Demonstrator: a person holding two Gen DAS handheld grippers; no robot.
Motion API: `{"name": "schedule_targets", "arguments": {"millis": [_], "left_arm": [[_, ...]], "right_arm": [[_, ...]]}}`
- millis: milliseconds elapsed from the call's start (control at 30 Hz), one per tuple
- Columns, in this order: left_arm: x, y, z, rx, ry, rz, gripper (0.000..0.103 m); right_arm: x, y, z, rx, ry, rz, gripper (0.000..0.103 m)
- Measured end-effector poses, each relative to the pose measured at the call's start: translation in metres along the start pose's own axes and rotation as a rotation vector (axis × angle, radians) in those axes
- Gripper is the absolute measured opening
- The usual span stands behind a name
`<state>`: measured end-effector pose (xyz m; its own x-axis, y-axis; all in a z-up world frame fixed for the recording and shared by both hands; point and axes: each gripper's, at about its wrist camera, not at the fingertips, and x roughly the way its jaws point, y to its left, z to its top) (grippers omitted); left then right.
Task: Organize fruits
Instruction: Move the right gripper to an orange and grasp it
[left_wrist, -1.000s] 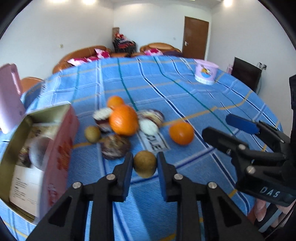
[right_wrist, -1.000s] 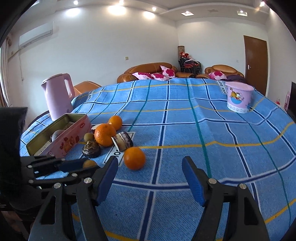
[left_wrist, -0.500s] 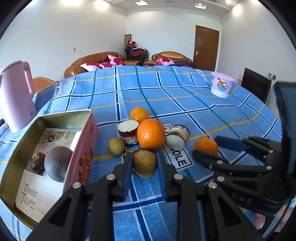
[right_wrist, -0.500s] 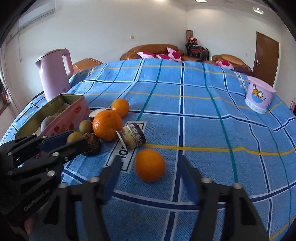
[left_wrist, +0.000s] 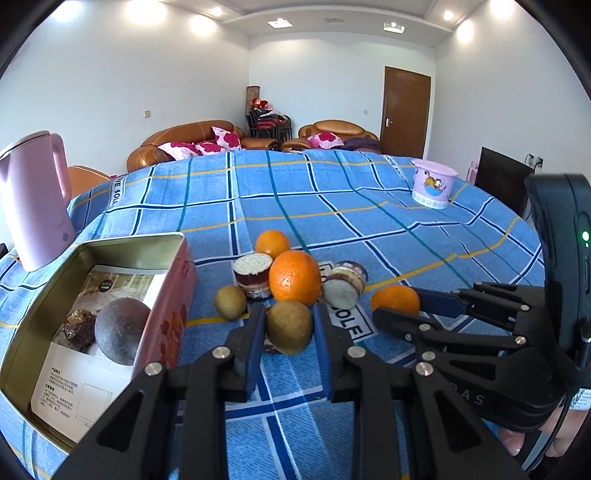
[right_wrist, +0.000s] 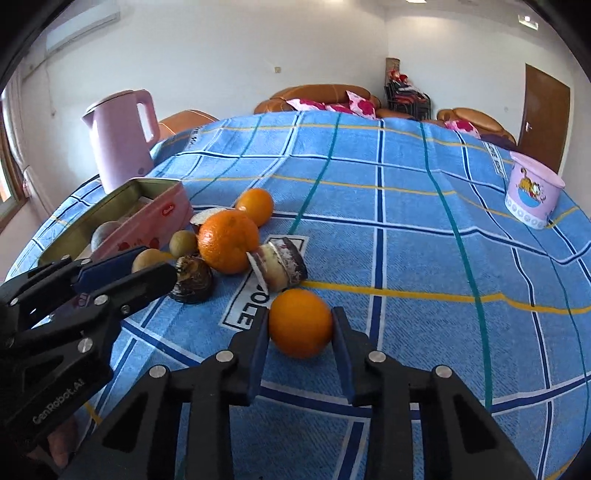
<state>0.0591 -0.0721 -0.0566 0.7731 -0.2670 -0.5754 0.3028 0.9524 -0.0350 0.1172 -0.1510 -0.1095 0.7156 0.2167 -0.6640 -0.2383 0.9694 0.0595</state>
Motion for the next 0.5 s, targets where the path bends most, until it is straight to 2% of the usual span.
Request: {"name": "schedule_targets", "arguments": {"millis": [500], "left_arm": [[-0.008, 0.005, -0.002, -0.027, -0.048, 0.004, 0.027]], "right_arm": [[-0.016, 0.007, -0.003, -0.042, -0.104, 0.027, 0.035]]}}
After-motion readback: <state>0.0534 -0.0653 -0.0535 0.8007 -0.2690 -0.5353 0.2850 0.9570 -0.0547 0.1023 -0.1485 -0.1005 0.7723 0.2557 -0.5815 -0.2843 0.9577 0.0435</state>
